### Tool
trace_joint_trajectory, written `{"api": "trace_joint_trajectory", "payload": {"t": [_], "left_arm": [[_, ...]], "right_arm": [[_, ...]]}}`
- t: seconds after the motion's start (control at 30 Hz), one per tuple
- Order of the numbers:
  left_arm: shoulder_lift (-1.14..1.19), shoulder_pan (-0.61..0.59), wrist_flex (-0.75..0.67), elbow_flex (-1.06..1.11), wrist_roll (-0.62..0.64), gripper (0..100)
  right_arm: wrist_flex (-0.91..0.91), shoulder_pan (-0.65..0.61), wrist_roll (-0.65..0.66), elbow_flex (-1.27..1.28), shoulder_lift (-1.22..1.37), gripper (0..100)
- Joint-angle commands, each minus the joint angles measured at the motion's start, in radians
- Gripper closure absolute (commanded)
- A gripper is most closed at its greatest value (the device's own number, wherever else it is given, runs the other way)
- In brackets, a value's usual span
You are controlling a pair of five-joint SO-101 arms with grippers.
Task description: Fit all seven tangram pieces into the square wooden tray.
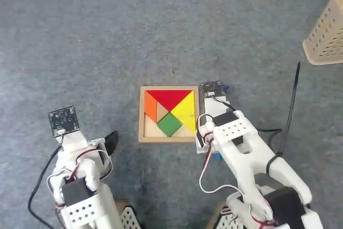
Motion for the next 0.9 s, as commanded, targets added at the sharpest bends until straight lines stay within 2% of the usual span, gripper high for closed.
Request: {"api": "trace_joint_trajectory", "payload": {"t": [0.0,0.13,0.3,0.6,0.7,0.8,0.87], "left_arm": [[-0.012,0.002,-0.002,-0.013,-0.002,65],[-0.012,0.002,-0.002,-0.013,-0.002,65],[-0.012,0.002,-0.002,-0.013,-0.002,65],[-0.012,0.002,-0.002,-0.013,-0.002,65],[-0.012,0.002,-0.002,-0.013,-0.002,65],[-0.012,0.002,-0.002,-0.013,-0.002,65],[-0.012,0.002,-0.002,-0.013,-0.002,65]], "right_arm": [[-0.007,0.007,-0.011,-0.029,0.059,80.4],[-0.004,0.01,-0.012,-0.068,0.125,81.0],[-0.01,0.01,-0.006,-0.08,0.143,90.4],[0.002,0.015,0.0,-0.092,0.131,91.2],[0.067,0.012,0.081,-0.13,0.059,91.3],[0.13,0.008,0.216,-0.193,-0.031,90.9],[0.166,0.008,0.247,-0.259,-0.064,91.0]]}}
